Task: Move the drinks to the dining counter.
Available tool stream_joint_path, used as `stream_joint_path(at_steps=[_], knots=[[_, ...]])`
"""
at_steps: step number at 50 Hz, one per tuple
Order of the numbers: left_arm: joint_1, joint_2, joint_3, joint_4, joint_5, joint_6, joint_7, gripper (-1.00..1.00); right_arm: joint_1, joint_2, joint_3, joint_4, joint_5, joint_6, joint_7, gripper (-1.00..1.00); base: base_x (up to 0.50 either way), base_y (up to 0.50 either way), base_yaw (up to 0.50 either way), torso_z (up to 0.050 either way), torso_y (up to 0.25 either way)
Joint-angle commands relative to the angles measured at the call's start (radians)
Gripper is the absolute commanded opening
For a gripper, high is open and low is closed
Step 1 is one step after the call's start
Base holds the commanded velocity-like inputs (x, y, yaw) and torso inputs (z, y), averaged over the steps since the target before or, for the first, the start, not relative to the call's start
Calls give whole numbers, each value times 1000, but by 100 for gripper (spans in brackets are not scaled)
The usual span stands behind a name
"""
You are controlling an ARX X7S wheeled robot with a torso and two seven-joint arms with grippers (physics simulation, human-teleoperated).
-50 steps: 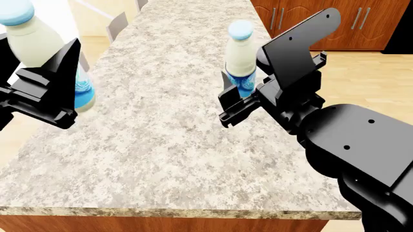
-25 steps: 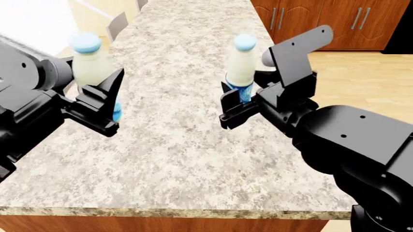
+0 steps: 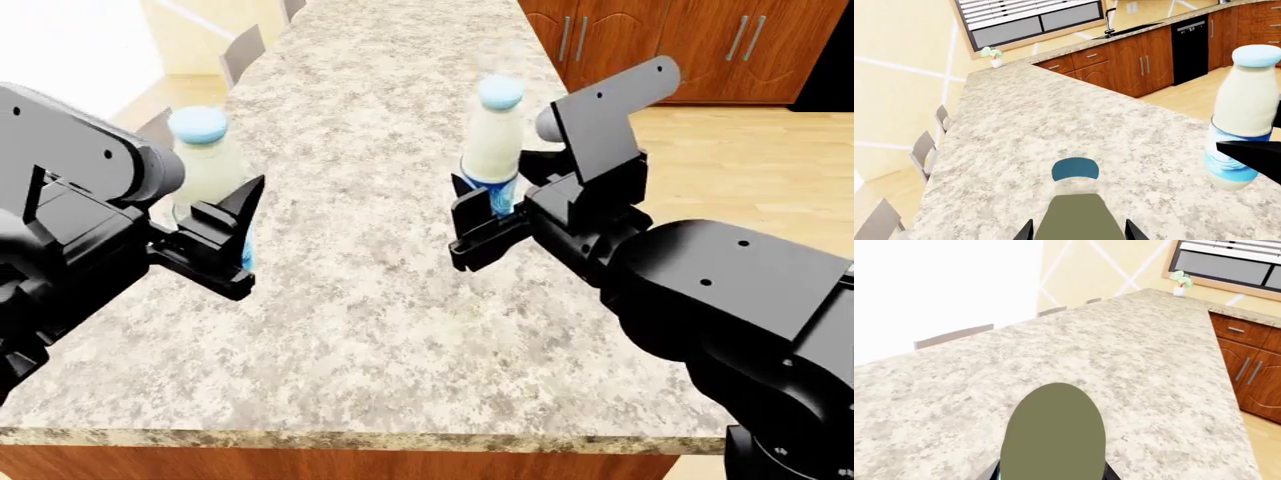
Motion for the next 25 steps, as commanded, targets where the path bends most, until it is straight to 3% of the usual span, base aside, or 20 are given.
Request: stream_joint_path(at_steps=[1, 12, 13, 25], knots=[[-1, -2, 5, -3, 5, 3, -12, -100, 3, 2, 4, -2, -10, -8, -5, -100, 0, 0, 0, 0, 0], [-1, -10, 7, 0, 1, 8, -13, -100, 0, 7, 12, -9, 1, -7, 4, -100, 0, 0, 0, 0, 1], [-1, -10, 8, -1, 7, 9, -10, -100, 1, 8, 9, -8, -2, -9, 4, 100, 0, 0, 0, 0, 0], [10, -18, 6, 3, 2, 18, -14, -100, 1, 14, 2, -14, -3, -18, 11, 100, 0, 0, 0, 1, 1]])
